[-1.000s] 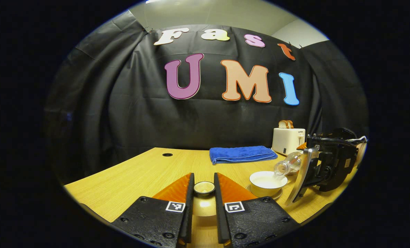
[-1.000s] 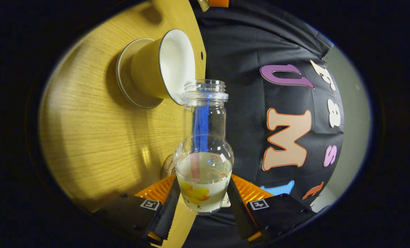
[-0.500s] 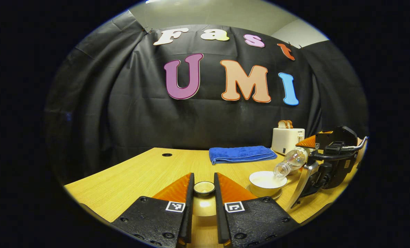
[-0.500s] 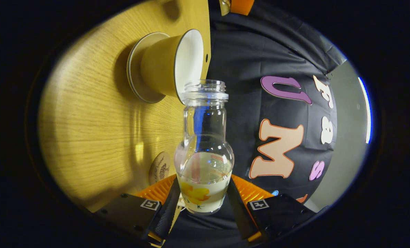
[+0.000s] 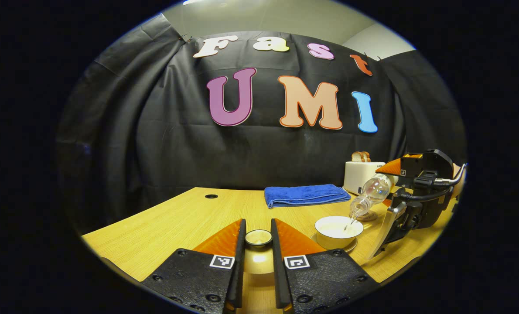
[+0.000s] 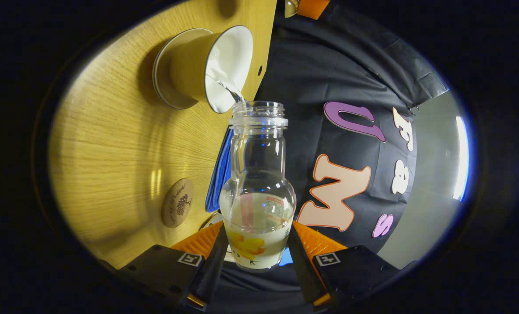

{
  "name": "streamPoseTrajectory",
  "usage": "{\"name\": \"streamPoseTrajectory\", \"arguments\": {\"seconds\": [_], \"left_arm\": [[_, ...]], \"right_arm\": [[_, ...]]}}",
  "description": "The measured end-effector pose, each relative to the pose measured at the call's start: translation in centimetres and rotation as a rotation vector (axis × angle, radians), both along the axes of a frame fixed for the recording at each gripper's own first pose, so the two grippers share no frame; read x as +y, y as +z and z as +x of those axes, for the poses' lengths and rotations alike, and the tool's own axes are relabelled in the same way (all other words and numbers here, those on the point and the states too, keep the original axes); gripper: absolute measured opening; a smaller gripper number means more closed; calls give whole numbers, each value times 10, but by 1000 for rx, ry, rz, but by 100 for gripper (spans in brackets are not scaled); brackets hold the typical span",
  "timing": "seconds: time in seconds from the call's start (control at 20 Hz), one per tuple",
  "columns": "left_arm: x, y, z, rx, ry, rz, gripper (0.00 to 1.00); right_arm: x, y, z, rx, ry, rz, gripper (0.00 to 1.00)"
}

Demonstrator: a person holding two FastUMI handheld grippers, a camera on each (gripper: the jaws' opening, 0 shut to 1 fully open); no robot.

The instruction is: Open the teacup lid with one hand, grasp the water bottle and pour water into the teacup with the other hand; after pouring, place the water bottle on the coaster and then close the teacup lid.

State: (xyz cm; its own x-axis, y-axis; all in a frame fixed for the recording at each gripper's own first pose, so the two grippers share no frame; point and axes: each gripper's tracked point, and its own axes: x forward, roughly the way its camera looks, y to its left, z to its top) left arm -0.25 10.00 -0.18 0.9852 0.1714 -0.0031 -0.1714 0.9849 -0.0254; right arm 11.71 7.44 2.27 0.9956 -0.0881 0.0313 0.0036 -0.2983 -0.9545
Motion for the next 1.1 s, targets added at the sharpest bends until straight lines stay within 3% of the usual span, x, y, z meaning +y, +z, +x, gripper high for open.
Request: {"name": "streamPoseTrajectory", "arguments": {"seconds": [0.35, 1.1], "left_arm": [[0, 0, 0, -1, 2, -1, 27], [-1, 0, 1, 0, -2, -2, 27]], "right_arm": [[7, 23, 3, -64, 40, -67, 78], [38, 20, 3, -79, 143, -234, 79]]}}
